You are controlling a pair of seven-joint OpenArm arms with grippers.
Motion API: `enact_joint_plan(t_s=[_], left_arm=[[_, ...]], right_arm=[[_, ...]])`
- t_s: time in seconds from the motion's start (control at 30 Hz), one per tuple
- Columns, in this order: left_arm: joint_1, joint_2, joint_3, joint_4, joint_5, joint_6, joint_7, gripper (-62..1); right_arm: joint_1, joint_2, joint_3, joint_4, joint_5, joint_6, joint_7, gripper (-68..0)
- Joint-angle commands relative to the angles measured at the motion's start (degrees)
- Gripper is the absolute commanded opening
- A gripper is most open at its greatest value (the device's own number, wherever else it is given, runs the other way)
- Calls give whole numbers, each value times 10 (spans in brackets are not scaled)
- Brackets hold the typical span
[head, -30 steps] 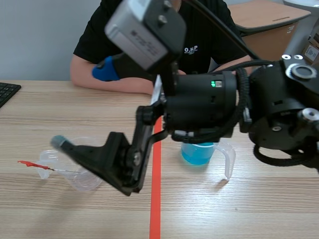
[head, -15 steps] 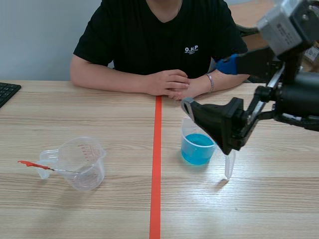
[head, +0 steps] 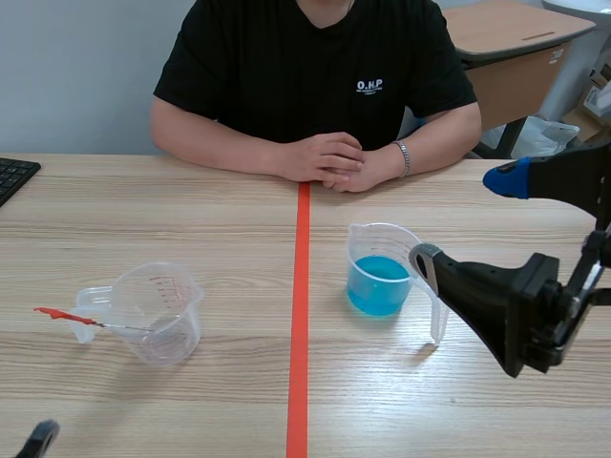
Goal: Do the redox reaction experiment.
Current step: 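Return to the home posture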
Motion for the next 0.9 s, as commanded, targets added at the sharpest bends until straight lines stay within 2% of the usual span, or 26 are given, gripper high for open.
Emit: enact_joint_plan(t_s=[0.0, 0.07, 0.17, 0.23, 0.4, 0.5, 0.87], left_arm=[[1, -13, -3, 26, -10, -1, -7, 14], [1, -37, -7, 47, -25, -1, -4, 14], [-1, -66, -7, 77, -35, -4, 12, 14], [-12, -80, -7, 89, -52, -12, 30, 14], [-74, -100, -2, 97, -105, -16, 67, 14], [-119, -111, 9, 97, -124, -17, 82, 14], [-230, -118, 81, 97, -130, -18, 99, 14]], right_arm=[[-9, 1, 10, 20, 8, -5, 9, 4], [-33, 1, 22, 37, 8, -15, 9, 4], [-61, 1, 36, 54, 8, -15, 9, 4], [-71, 1, 39, 59, 7, -15, 9, 4], [-75, -2, 40, 60, 3, -20, 8, 4], [-75, -2, 40, 60, 3, -20, 8, 4], [-75, -2, 40, 60, 3, -19, 3, 4]])
